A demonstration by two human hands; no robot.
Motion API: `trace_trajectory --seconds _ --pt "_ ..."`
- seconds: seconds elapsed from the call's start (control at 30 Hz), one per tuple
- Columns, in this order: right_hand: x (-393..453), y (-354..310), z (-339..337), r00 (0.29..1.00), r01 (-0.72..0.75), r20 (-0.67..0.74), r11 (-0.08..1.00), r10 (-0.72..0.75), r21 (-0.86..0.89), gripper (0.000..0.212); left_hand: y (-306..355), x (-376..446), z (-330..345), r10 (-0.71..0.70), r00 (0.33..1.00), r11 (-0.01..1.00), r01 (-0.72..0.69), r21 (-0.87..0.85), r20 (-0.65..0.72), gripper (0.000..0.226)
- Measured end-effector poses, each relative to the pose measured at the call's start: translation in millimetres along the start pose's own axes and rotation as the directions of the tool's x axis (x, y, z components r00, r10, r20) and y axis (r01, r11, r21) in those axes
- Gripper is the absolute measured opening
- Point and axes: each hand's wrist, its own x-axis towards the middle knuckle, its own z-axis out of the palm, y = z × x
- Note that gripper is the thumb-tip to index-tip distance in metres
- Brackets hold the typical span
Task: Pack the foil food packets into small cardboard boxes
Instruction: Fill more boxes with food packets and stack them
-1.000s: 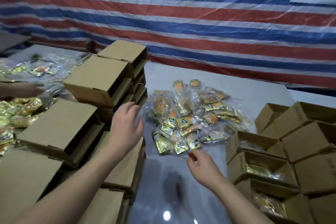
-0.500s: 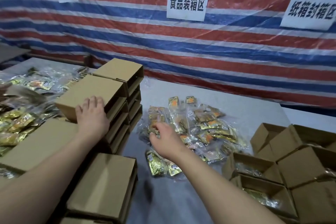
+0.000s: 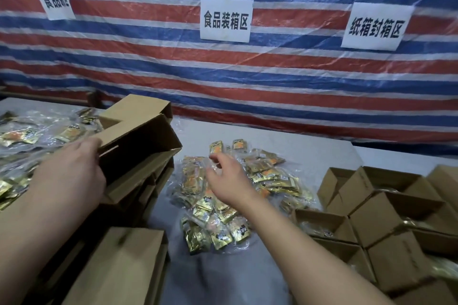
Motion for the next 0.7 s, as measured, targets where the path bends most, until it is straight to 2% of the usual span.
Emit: trace_trajectory --seconds 0.1,0.2,0.3,0.4,0.57,0.63,0.7 --pt "-3.6 -11.3 -29.2 0.994 0.035 -0.104 0.998 -0.03 0.047 0.053 26.0 -16.9 -27.5 0.074 0.997 0.992 -0.07 -0.108 0.038 0.03" --pt "-15.7 -12.9 -56.9 0.986 0.055 -0.163 0.995 -0.042 0.081 0.063 51.4 -26.3 -30.9 0.226 0.969 0.943 -0.192 -0.271 0.1 0.033" --pt "-35.3 1.2 -81.1 0.99 0.025 -0.136 0.999 -0.029 -0.032 0.063 82.1 -34.8 -23.6 0.316 0.939 0.839 -0.211 -0.502 0.134 0.03" --pt "-63.2 27.8 -99.0 0.991 -0.061 -0.127 0.992 0.046 -0.113 0.055 106.1 -41.4 -7.0 0.437 0.879 0.748 -0.237 -0.62 0.192 0.023" --pt "-121.5 78.8 -98.8 0.98 -0.146 -0.172 0.948 0.1 -0.283 0.062 132.9 -59.6 47.0 0.567 0.753 0.651 -0.163 -0.741 0.333 0.024" --pt "-141.3 96.1 -83.2 0.983 -0.159 -0.149 0.909 0.108 -0.386 0.047 141.4 -75.5 76.3 0.564 0.732 0.651 -0.11 -0.751 0.382 0.022" --pt "-157.2 110.9 -60.4 0.977 -0.215 -0.106 0.869 0.187 -0.446 0.032 145.2 -96.7 107.2 0.514 0.742 0.663 -0.026 -0.748 0.43 0.025"
